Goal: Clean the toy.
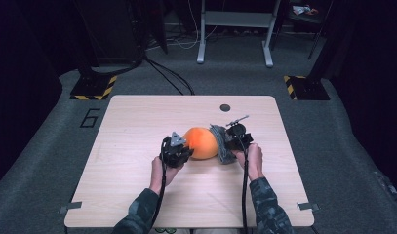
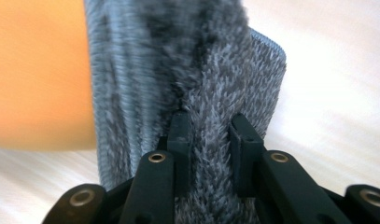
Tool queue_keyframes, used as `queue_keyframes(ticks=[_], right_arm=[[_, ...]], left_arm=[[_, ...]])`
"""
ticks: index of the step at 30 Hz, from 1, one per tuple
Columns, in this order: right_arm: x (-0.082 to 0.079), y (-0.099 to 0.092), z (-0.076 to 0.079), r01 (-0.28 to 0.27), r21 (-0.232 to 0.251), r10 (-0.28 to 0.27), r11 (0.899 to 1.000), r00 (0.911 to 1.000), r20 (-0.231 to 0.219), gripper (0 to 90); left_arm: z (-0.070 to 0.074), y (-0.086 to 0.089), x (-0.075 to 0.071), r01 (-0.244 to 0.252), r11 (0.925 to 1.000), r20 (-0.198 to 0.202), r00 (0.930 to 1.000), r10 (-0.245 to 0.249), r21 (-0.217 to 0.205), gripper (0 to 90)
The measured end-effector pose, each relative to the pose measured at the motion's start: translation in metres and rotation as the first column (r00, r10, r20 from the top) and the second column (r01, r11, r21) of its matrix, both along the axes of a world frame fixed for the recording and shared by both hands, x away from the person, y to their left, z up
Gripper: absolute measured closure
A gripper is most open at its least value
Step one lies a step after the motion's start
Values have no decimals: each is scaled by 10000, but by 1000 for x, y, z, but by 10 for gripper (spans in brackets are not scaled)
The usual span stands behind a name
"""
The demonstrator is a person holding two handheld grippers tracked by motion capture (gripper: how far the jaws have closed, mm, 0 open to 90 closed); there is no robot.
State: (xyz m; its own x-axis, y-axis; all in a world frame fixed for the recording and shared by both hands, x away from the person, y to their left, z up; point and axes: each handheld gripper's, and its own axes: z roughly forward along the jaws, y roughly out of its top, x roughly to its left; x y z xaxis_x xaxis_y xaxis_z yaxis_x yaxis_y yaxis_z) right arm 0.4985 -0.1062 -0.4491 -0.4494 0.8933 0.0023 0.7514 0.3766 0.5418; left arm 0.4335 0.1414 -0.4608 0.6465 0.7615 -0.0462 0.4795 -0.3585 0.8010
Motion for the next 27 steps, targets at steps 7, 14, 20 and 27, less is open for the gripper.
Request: queue_keyframes(ticks=[7, 14, 20, 27], right_arm=[[-17, 26, 41, -1110, 201, 1082, 9936, 9879, 1111, 736], [-11, 38, 28, -1195, -6, 1191, 9928, 9893, 846, 737], [-9, 39, 27, -1157, -31, 1156, 9933, 9897, 840, 736], [-8, 36, 25, -1100, 31, 1095, 9939, 9909, 788, 736]], left_arm=[[0, 0, 0, -29, 10000, 54, 10000, 29, -17, 800], [0, 5, -1, -236, 9997, 99, 9997, 237, -86, 692], [-6, 6, 0, -570, 9976, -86, 9983, 573, 395, 478], [-11, 2, 5, -606, 9969, -26, 9981, 608, 494, 435]])
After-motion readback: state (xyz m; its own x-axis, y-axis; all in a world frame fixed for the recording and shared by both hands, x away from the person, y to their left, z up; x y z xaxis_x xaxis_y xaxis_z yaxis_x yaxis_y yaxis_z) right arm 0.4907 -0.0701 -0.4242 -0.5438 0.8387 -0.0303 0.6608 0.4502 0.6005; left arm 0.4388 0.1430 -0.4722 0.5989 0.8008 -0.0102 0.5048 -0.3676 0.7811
